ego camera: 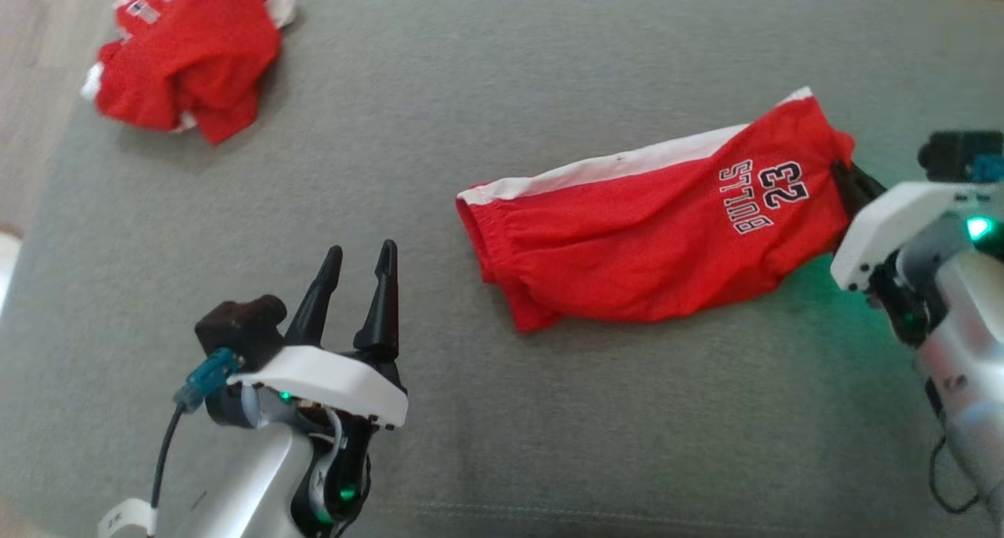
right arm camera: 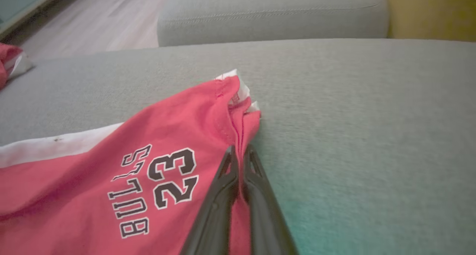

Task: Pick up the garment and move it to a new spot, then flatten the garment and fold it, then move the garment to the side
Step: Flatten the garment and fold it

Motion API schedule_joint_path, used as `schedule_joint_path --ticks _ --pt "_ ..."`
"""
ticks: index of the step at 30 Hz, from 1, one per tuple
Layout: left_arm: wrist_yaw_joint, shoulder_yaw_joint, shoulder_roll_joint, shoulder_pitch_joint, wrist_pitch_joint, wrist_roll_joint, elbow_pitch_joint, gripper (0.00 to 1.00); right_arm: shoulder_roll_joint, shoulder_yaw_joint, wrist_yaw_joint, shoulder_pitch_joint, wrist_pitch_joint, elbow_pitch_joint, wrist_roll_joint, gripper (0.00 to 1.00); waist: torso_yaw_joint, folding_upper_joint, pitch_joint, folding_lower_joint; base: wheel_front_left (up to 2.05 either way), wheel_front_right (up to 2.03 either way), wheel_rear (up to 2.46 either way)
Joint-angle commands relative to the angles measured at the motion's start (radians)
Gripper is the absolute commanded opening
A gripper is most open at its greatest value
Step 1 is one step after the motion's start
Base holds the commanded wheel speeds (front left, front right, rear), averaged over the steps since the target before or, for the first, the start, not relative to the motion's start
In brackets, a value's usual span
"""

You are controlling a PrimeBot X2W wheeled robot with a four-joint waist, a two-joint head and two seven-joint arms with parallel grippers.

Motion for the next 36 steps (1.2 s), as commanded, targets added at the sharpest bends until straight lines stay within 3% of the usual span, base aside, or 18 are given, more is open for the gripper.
schedule_joint_path --ticks 1,13,23,28,36 --pt "-0.003 0.03 0.021 -0.01 -0.01 0.007 -0.029 1.0 0.004 -0.015 0.007 0.029 -0.044 -0.039 0.015 0.0 -0.051 0.0 -0.024 0.0 0.0 0.0 0.0" --pt "-0.014 0.022 0.007 0.017 -0.01 -0.005 0.007 1.0 0.111 -0.155 0.007 0.218 -0.191 -0.112 0.002 0.0 -0.139 0.0 -0.06 0.0 0.0 0.0 0.0" --pt "-0.019 0.013 0.002 0.017 -0.011 -0.003 0.017 1.0 0.168 -0.264 0.007 0.299 -0.171 -0.192 -0.079 0.0 -0.136 0.0 -0.073 0.0 0.0 0.0 0.0" --pt "-0.022 0.01 -0.003 0.013 -0.011 -0.005 0.025 1.0 0.193 -0.266 0.007 0.299 -0.14 -0.279 -0.114 0.0 -0.111 0.0 -0.08 0.0 0.0 0.0 0.0" --pt "-0.026 0.01 -0.01 0.014 -0.011 -0.004 0.025 1.0 0.26 -0.17 0.007 0.299 -0.053 -0.474 -0.14 0.0 -0.053 0.0 -0.093 0.0 0.0 0.0 0.0"
